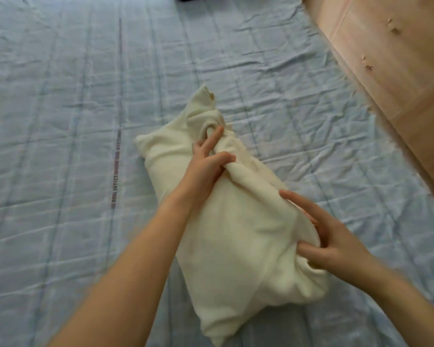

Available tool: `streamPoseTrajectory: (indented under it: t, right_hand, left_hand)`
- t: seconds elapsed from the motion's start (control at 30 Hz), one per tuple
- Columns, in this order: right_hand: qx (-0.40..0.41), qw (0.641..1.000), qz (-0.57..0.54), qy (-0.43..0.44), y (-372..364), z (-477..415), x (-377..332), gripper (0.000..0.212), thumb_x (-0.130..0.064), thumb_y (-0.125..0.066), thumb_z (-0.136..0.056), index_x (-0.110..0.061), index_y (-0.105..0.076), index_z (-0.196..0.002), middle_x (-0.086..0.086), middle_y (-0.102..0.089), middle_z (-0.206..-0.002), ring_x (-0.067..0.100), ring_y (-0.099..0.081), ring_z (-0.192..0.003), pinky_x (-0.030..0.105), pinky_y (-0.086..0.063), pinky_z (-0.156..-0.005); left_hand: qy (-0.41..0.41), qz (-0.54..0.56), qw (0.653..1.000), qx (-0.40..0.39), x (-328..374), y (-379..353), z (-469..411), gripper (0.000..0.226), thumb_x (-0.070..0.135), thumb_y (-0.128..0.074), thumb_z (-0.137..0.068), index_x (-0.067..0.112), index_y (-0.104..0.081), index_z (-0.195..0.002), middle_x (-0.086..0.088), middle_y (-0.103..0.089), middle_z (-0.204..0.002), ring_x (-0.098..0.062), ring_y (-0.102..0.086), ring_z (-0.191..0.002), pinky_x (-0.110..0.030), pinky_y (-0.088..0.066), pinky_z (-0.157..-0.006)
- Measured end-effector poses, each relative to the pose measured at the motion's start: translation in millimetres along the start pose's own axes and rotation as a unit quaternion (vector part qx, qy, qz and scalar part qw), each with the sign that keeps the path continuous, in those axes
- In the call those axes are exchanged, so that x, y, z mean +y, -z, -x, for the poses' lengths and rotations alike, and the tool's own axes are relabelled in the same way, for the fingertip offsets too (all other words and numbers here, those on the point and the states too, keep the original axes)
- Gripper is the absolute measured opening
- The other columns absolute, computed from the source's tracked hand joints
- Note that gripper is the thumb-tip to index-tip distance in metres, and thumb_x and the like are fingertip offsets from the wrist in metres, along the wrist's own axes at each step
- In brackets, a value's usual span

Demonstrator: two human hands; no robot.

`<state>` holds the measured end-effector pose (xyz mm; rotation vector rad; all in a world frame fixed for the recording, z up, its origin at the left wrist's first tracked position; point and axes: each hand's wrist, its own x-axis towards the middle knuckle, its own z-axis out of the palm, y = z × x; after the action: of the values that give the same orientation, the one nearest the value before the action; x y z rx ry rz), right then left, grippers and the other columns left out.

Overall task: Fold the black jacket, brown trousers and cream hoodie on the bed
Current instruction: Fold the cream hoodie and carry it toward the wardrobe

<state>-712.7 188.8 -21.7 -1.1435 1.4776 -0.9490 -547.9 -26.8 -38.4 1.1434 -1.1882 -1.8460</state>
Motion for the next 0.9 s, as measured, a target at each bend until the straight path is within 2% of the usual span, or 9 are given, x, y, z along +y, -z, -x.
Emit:
streamPoseTrajectory:
  t: [0.07,0.13,0.3,0.37,0.53,0.67,0.77,0.83,0.9]
  right_hand:
    - [-0.006,1.000,0.007,-0.008,16,-10,20,0.100,0.026,-0.054,-0.075,-0.050,-0.046,-0.140,-0.019,-0.054,-0.142,0.019,-0.067,-0.108,0.036,-0.054,-0.083]
    - [-0.019,0.999,0.035,-0.013,24,-18,37,0.101,0.023,-0.054,-0.073,-0.052,-0.046,-0.140,-0.027,-0.050,-0.142,0.007,-0.055,-0.128,0.026,-0.048,-0.100]
    - [-0.034,0.998,0.041,-0.030,36,-32,52,0.097,0.024,-0.054,-0.069,-0.039,-0.048,-0.142,-0.021,-0.053,-0.143,-0.012,-0.056,-0.110,0.006,-0.042,-0.084]
    - [-0.033,0.998,0.046,-0.015,41,-37,49,0.096,0.020,-0.055,-0.068,-0.039,-0.049,-0.143,-0.023,-0.055,-0.140,-0.018,-0.056,-0.101,0.003,-0.042,-0.081]
    - [-0.017,0.997,0.068,-0.023,47,-55,50,0.093,0.018,-0.056,-0.068,-0.036,-0.049,-0.142,-0.021,-0.051,-0.143,-0.007,-0.043,-0.133,0.020,-0.036,-0.111]
    - [0.000,0.996,0.067,-0.065,48,-56,53,0.089,0.020,-0.056,-0.071,-0.037,-0.051,-0.140,-0.017,-0.051,-0.144,-0.007,-0.045,-0.131,0.021,-0.039,-0.111]
    - [0.008,0.985,0.160,-0.072,54,-56,45,0.080,0.006,-0.063,-0.077,-0.039,-0.048,-0.141,-0.011,-0.053,-0.141,0.002,-0.049,-0.127,0.024,-0.040,-0.109]
    - [0.077,0.972,0.218,-0.042,47,-61,28,0.069,-0.015,-0.062,-0.081,-0.039,-0.044,-0.143,-0.006,-0.050,-0.139,0.000,-0.045,-0.123,0.018,-0.033,-0.111]
    - [0.122,0.953,0.274,0.033,22,-71,11,0.064,-0.033,-0.050,-0.083,-0.035,-0.042,-0.147,0.000,-0.045,-0.148,0.008,-0.038,-0.135,0.015,-0.019,-0.114]
  left_hand:
    - [-0.001,-0.030,0.999,0.018,-23,-15,-18,0.070,0.001,-0.070,-0.073,0.022,-0.054,-0.137,-0.002,-0.032,-0.137,-0.017,-0.048,-0.128,-0.035,-0.048,-0.104]
    - [-0.011,-0.096,0.995,0.037,-43,-29,-29,0.065,0.000,-0.067,-0.081,0.020,-0.050,-0.140,-0.001,-0.028,-0.132,-0.013,-0.043,-0.128,-0.018,-0.045,-0.099]
    - [-0.040,-0.185,0.979,0.077,-53,-44,-36,0.075,0.018,-0.066,-0.076,0.021,-0.042,-0.146,-0.003,-0.024,-0.131,-0.013,-0.036,-0.128,0.000,-0.034,-0.094]
    - [-0.071,-0.198,0.972,0.105,-46,-45,-38,0.081,0.026,-0.061,-0.070,0.021,-0.039,-0.148,-0.003,-0.024,-0.129,-0.014,-0.042,-0.121,-0.006,-0.038,-0.097]
    - [-0.054,-0.235,0.964,0.109,-53,-54,-50,0.076,0.020,-0.062,-0.077,0.017,-0.037,-0.149,-0.009,-0.018,-0.138,-0.017,-0.033,-0.134,-0.030,-0.035,-0.113]
    - [-0.034,-0.231,0.968,0.087,-66,-56,-54,0.067,0.011,-0.065,-0.086,0.020,-0.040,-0.148,-0.006,-0.015,-0.141,-0.016,-0.030,-0.137,-0.033,-0.040,-0.111]
    - [0.004,-0.215,0.977,0.016,-48,-46,-52,0.067,0.021,-0.068,-0.090,0.024,-0.036,-0.149,-0.005,-0.018,-0.145,-0.018,-0.048,-0.128,-0.031,-0.042,-0.108]
    - [-0.065,-0.362,0.929,-0.038,-32,-29,-37,0.064,0.027,-0.062,-0.094,0.026,-0.032,-0.151,-0.004,-0.027,-0.148,-0.017,-0.051,-0.124,-0.024,-0.039,-0.106]
    - [-0.186,-0.562,0.806,0.016,-25,-6,-15,0.056,0.033,-0.047,-0.097,0.018,-0.036,-0.150,-0.011,-0.038,-0.151,-0.029,-0.044,-0.133,-0.032,-0.033,-0.110]
